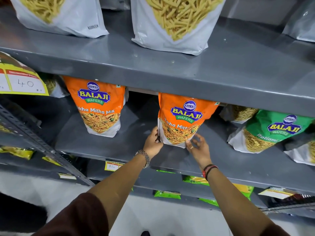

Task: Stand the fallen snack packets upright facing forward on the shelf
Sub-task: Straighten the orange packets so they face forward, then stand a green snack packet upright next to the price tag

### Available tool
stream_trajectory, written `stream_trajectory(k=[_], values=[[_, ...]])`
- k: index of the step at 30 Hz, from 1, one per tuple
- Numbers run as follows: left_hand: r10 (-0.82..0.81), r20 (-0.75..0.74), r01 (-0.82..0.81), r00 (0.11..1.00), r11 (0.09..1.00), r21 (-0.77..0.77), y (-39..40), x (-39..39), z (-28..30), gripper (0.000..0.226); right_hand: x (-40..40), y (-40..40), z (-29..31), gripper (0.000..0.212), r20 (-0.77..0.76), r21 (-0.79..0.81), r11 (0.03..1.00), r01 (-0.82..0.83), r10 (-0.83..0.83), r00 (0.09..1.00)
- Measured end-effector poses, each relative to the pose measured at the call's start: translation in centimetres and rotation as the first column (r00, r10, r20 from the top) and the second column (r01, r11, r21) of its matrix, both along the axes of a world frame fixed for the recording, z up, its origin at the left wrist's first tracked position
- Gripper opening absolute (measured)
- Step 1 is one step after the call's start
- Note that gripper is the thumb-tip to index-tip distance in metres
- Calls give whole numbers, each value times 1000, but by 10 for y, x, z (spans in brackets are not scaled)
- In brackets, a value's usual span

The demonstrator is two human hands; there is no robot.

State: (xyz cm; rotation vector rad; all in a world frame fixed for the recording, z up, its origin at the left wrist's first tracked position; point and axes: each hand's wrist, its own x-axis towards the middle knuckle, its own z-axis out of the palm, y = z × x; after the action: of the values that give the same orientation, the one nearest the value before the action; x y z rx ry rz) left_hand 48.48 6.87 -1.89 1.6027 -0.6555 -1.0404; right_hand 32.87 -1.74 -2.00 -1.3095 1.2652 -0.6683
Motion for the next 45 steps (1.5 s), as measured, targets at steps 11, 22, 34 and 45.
stream_trajectory(k=[11, 22, 34, 45], values=[[329, 353, -373, 876, 926, 62, -1, -51, -24, 38, -82, -14, -18, 24, -38, -184, 982, 37, -44, 998], [299, -11, -299, 954, 951, -73, -66, -194, -11, 36, -259, -99, -24, 56, -80, -200, 978, 62, -79, 994], [-60, 190, 48, 980, 996, 70, -175, -261, -13, 82, -269, -178, -16, 45, 131, -133, 964, -230, 247, 960], [-28, 242, 7, 970, 996, 87, -161, -268, -10, 70, -272, -164, -16, 52, 55, -137, 970, -201, 210, 976]])
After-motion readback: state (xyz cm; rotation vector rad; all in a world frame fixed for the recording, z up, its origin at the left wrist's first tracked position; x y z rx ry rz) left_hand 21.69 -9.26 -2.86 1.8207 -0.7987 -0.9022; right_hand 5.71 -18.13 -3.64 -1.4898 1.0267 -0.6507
